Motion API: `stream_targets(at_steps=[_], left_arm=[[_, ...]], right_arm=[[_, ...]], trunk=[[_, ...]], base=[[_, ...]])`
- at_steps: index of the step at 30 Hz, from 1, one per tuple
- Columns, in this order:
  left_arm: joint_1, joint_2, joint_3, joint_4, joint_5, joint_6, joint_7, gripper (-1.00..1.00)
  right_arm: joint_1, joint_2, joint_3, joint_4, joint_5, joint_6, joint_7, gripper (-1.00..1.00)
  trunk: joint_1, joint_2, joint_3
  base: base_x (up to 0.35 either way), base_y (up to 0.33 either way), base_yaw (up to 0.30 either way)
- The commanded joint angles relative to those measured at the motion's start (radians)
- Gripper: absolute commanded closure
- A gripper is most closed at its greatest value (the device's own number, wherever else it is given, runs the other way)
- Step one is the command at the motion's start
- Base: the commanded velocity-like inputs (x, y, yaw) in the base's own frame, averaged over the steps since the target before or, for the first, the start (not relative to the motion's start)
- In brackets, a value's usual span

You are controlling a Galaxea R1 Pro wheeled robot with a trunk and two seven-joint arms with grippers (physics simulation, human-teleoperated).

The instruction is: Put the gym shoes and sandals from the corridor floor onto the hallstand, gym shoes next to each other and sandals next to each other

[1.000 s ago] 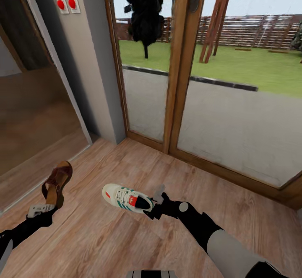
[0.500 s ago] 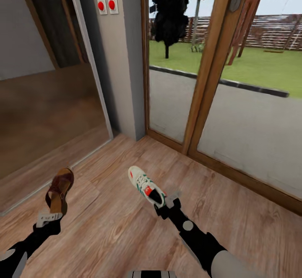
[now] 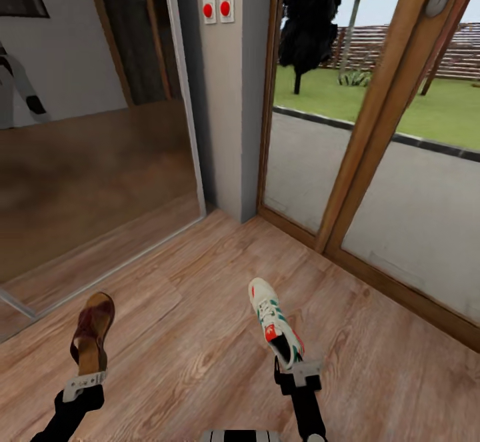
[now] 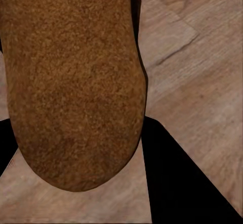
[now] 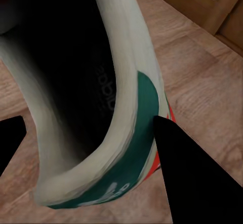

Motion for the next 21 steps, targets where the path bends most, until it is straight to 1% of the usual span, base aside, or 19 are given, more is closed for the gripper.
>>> stream_targets(at_steps=[1, 3, 4, 6, 7, 9, 11, 17, 21], left_arm=[[0.009, -0.001, 0.007, -0.002, -0.004, -0.004, -0.006, 1.0], [0.017, -0.001, 0.007, -0.004, -0.004, -0.004, -0.004, 1.0], [0.023, -0.002, 0.007, -0.004, -0.004, -0.004, -0.003, 1.0], [0.027, -0.002, 0.011, -0.003, -0.003, -0.004, -0.002, 1.0], [0.028, -0.002, 0.023, -0.003, 0.0, -0.004, -0.002, 1.0], [0.029, -0.003, 0.04, -0.001, 0.002, -0.004, -0.003, 1.0], [0.029, -0.002, 0.048, 0.002, 0.003, -0.004, -0.003, 1.0], [0.029, -0.003, 0.055, 0.007, 0.001, -0.004, -0.003, 1.0], [0.029, -0.003, 0.054, 0.008, 0.001, -0.004, -0.003, 1.0]], right_arm=[[0.0, -0.001, 0.009, 0.009, -0.012, -0.021, -0.013, 1.0], [0.0, -0.002, 0.009, 0.016, -0.041, -0.036, -0.013, 1.0], [0.0, -0.003, 0.009, 0.03, -0.077, -0.043, -0.012, 1.0], [0.001, -0.004, 0.01, 0.043, -0.103, -0.046, -0.011, 1.0], [0.001, -0.004, 0.01, 0.049, -0.113, -0.047, -0.01, 1.0], [0.001, -0.003, 0.011, 0.052, -0.119, -0.048, -0.01, 1.0], [0.001, -0.004, 0.011, 0.054, -0.121, -0.048, -0.01, 1.0], [0.001, -0.003, 0.01, 0.063, -0.123, -0.048, -0.01, 1.0], [0.001, -0.002, 0.011, 0.068, -0.123, -0.048, -0.01, 1.0]], trunk=[[0.0, 0.0, -0.001], [0.0, 0.0, -0.001], [0.0, 0.0, -0.001], [0.0, 0.0, -0.001], [0.0, 0.0, -0.001], [0.0, 0.0, -0.001], [0.0, 0.0, -0.001], [0.0, 0.0, -0.001], [0.0, 0.0, -0.001]], base=[[0.0, 0.0, 0.278], [0.0, 0.0, 0.278], [0.0, 0.0, 0.278], [0.0, 0.0, 0.278], [0.0, 0.0, 0.279], [0.0, 0.0, 0.279], [0.0, 0.0, 0.279], [-0.002, 0.0, 0.279], [-0.147, -0.034, 0.279]])
